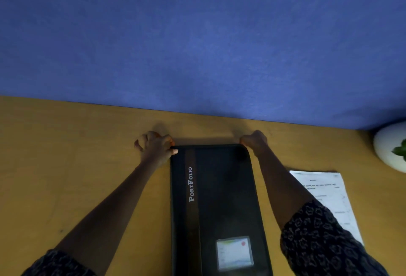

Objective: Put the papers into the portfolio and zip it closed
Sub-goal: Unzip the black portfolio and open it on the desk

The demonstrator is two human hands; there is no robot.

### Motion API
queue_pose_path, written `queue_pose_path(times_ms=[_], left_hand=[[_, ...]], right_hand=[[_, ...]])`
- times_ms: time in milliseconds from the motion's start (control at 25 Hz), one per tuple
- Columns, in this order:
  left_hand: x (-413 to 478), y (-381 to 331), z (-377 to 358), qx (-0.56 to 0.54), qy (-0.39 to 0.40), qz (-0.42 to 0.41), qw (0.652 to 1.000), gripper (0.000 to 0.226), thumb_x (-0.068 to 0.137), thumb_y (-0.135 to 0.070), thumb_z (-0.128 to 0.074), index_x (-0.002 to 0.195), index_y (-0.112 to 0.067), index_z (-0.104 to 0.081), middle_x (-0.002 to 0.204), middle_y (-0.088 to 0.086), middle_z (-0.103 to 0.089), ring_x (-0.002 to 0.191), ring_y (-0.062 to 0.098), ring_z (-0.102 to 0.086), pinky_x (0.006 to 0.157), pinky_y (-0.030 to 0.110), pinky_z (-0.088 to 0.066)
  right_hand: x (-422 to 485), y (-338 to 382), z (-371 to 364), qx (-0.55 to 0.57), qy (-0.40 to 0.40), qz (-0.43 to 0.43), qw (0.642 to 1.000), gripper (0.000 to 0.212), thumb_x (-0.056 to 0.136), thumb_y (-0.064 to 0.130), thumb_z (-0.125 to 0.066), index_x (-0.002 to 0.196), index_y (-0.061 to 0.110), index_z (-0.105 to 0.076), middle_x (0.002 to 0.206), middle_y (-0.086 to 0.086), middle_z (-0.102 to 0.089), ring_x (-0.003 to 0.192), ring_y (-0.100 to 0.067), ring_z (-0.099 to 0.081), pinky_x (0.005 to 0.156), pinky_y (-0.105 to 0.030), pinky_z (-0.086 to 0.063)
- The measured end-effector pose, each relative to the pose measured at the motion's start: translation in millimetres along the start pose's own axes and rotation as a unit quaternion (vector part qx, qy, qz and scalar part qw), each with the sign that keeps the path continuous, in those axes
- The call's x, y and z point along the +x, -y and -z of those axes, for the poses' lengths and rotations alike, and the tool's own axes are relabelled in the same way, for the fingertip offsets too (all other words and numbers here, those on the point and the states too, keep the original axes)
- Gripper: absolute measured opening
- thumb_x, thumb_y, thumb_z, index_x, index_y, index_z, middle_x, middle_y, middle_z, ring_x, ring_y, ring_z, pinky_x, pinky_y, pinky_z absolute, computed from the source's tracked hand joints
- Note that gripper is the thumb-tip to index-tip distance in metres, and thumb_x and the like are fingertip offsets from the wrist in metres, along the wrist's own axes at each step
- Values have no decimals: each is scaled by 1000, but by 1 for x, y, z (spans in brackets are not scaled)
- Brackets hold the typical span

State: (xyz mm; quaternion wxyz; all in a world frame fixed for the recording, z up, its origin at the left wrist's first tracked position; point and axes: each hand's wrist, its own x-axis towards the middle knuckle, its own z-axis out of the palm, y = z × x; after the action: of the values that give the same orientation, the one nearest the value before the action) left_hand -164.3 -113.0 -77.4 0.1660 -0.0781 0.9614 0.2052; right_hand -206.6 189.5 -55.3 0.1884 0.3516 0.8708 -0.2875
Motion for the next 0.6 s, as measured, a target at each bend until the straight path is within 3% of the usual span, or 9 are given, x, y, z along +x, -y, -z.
queue_pose_path(times_ms=[80,160,320,400,480,520,600], left_hand=[[-1,-4,0,1,-6,1,1000,30,79,-48,-69,104,-32,-63,131,13,-39,128,38,-29,108,58,-16],[-2,-4,-1,6,-8,5,1000,31,80,-47,-68,106,-31,-63,131,14,-39,127,38,-30,107,58,-18],[-3,-14,-1,20,-13,-3,1000,30,82,-45,-67,108,-29,-61,132,17,-39,127,40,-30,107,61,-19],[-1,-21,-1,41,-21,-14,999,30,83,-44,-66,108,-27,-61,132,18,-41,128,41,-30,109,62,-18],[-1,-33,-1,51,-30,-45,997,32,83,-42,-66,111,-26,-62,131,16,-45,128,39,-32,110,61,-18],[-2,-43,-2,47,-31,-71,996,34,83,-42,-66,113,-26,-62,131,13,-48,128,37,-34,110,60,-18],[-8,-68,-8,50,-22,-140,989,39,84,-39,-66,121,-26,-61,132,7,-52,128,31,-37,110,55,-22]], right_hand=[[-4,-25,9,82,17,-33,996,24,80,13,-70,97,-1,-60,103,-19,-61,88,-27,-58,65,-32,-49],[-8,-53,12,141,32,-85,986,14,81,11,-68,81,2,-58,92,-17,-60,72,-20,-53,55,-27,-41],[-21,-91,8,203,45,-116,971,21,78,11,-69,93,-2,-62,74,-12,-56,61,-19,-49,51,-26,-35],[-26,-100,10,151,5,-64,986,20,79,15,-68,93,1,-67,78,-12,-61,67,-23,-55,55,-27,-39],[-30,-105,11,50,-30,49,997,23,85,13,-61,106,6,-71,97,-13,-70,86,-29,-64,70,-30,-49],[-33,-106,11,-6,-35,114,993,28,88,9,-57,112,11,-71,108,-13,-70,97,-31,-65,78,-29,-49],[-38,-112,7,-109,-47,215,969,33,89,4,-53,116,14,-71,116,-14,-67,103,-32,-63,80,-26,-46]])
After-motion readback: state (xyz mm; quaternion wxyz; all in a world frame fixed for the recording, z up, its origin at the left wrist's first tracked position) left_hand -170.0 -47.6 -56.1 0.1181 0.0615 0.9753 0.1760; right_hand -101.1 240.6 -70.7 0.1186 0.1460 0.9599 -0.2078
